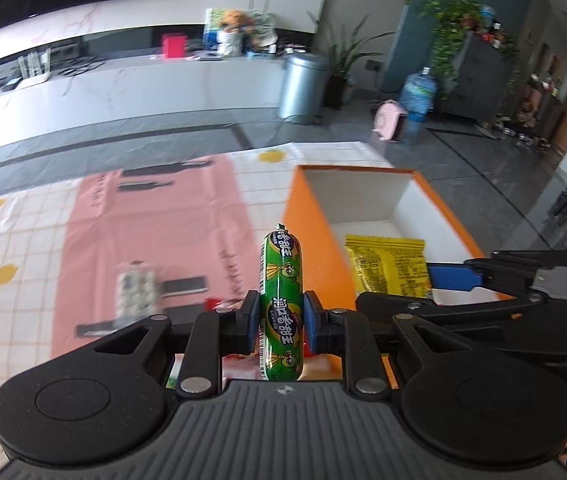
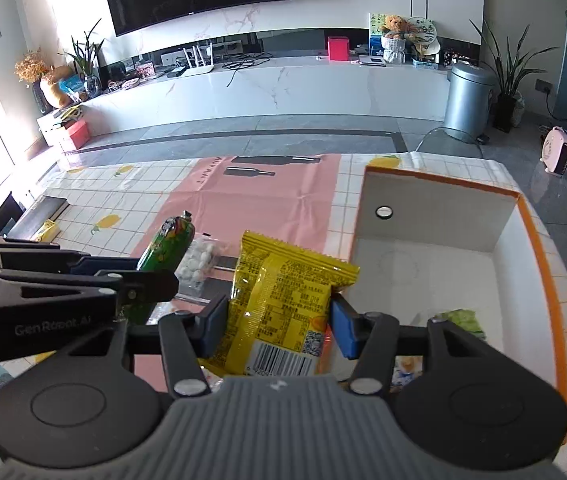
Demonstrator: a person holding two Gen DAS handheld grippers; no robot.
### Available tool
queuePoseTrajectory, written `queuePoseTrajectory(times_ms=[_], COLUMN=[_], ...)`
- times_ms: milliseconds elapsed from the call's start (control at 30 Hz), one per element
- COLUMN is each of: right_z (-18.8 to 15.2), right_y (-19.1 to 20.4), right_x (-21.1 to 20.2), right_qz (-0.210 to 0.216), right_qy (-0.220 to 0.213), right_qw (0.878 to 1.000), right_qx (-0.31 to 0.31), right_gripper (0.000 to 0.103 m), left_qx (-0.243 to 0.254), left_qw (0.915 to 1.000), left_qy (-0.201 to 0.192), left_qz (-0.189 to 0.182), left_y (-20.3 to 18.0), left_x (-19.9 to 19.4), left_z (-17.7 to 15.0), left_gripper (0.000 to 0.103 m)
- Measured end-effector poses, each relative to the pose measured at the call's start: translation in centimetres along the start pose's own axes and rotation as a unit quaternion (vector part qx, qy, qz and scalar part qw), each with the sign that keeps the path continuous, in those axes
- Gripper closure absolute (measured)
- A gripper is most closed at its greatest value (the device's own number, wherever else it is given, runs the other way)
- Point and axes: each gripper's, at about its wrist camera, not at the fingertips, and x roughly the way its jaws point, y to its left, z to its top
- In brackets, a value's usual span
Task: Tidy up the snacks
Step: 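Carry the sausage stick and yellow bag into the orange box and release both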
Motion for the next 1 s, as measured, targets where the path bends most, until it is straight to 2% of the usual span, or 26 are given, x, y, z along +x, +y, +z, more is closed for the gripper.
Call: queuePoseTrajectory(times_ms=[100, 233, 333, 467, 633, 833, 1000], right_z=[0.8, 1.4, 1.5, 0.8, -0.1, -0.6, -0.8], right_y=[-2.5, -5.6, -8.0, -10.5, -13.0, -14.7, -14.9], right_x=[-0.5, -0.5, 0.3, 2.3, 4.9, 7.8, 9.9], right_qz=[-0.014, -0.052, -0.055, -0.063, -0.063, -0.046, -0.044], right_qy=[0.012, 0.028, 0.050, 0.077, 0.103, 0.126, 0.144], right_qw=[1.000, 0.997, 0.996, 0.992, 0.989, 0.986, 0.981], right_qx=[-0.009, -0.046, -0.053, -0.075, -0.088, -0.103, -0.125], right_gripper=[0.051, 0.051, 0.051, 0.051, 0.051, 0.051, 0.050], left_qx=[0.007, 0.046, 0.084, 0.139, 0.191, 0.214, 0.245], left_qw=[0.9996, 0.9984, 0.9956, 0.9883, 0.9780, 0.9690, 0.9594], left_qy=[0.005, 0.013, 0.017, 0.035, 0.067, 0.111, 0.131], left_qz=[-0.026, -0.029, -0.038, -0.053, -0.052, -0.055, -0.051], left_y=[-1.7, -4.2, -6.2, -8.9, -10.6, -10.5, -10.9], left_x=[1.3, 3.3, 4.8, 7.3, 11.0, 14.7, 16.6], left_z=[1.0, 2.3, 2.8, 3.0, 2.6, 2.8, 2.7], left_gripper=[0.079, 0.079, 0.079, 0.079, 0.078, 0.079, 0.078])
